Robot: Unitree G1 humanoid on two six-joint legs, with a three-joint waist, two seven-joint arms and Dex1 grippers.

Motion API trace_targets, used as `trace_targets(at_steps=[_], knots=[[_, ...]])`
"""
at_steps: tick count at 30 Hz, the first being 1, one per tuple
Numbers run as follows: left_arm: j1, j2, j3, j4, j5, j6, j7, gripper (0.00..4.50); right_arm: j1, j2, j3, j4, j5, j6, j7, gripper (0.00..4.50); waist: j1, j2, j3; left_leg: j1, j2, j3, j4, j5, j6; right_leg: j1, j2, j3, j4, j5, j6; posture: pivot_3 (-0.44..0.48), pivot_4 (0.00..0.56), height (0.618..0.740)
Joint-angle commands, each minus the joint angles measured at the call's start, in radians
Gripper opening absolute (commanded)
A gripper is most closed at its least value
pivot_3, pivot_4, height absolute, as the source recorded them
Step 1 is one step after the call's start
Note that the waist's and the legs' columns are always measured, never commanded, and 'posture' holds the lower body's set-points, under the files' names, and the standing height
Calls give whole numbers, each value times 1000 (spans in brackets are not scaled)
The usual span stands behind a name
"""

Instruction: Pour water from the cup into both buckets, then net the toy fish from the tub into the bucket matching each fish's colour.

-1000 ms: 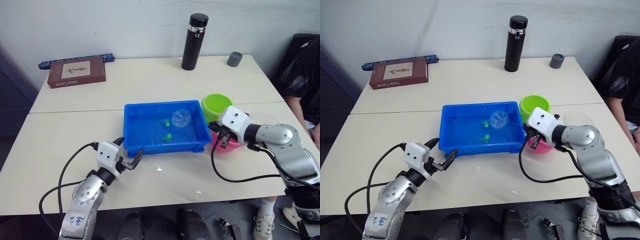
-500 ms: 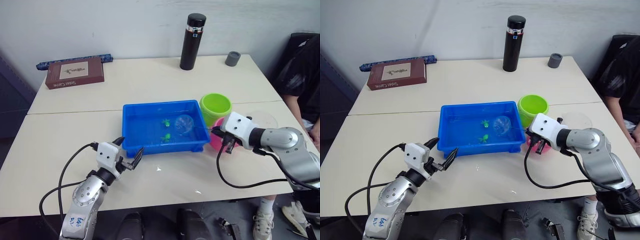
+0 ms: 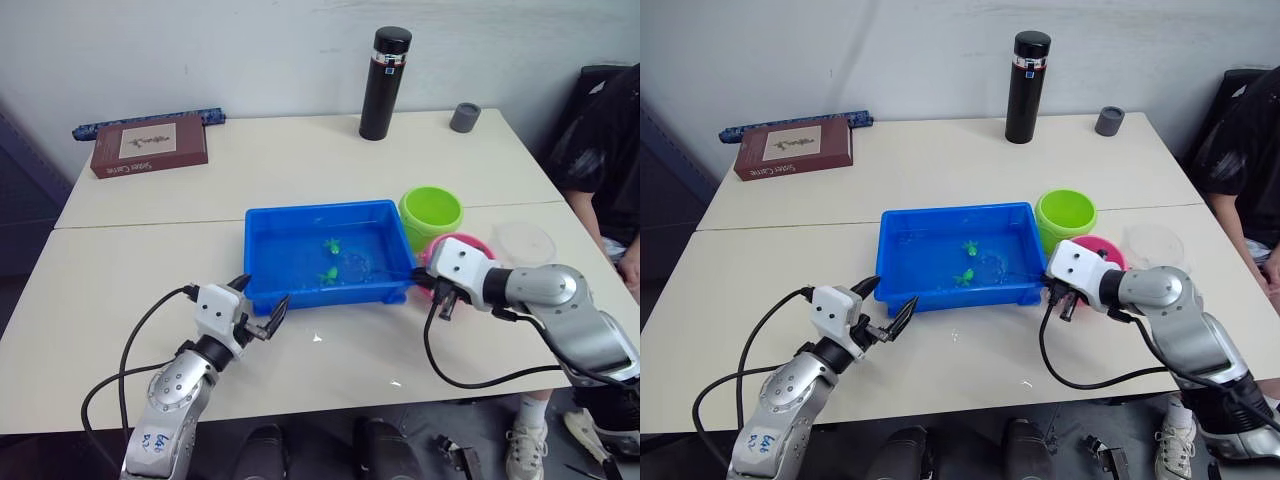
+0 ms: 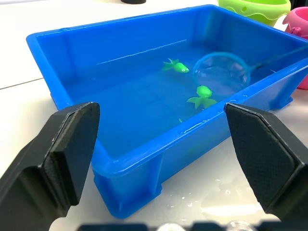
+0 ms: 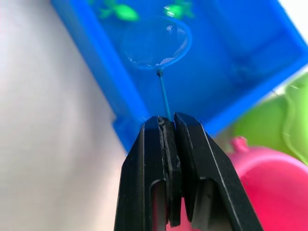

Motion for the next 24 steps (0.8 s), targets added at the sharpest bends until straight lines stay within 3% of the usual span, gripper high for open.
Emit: trace_targets(at_steps=[1, 9, 24], knots=[[0, -4, -6, -54, 2, -4, 7, 4456, -34, 18, 7, -36, 11, 8, 4, 0, 0, 0, 0, 0, 0, 0, 0, 0, 0, 0, 0, 0, 0, 0, 0, 0, 150, 740], [-1, -7, -15, -69, 6, 8, 21, 4456, -84, 62, 44, -21, 22, 34, 10, 0, 1, 0, 0, 0, 0, 0, 0, 0, 0, 0, 0, 0, 0, 0, 0, 0, 150, 740], [-17, 9, -22, -81, -3, 20, 8, 4456, -203, 84, -122, -105, 296, 477, -19, 0, 1, 0, 0, -1, 1, -1, -1, 0, 0, -1, -3, 0, 0, 0, -1, 0, 150, 740]])
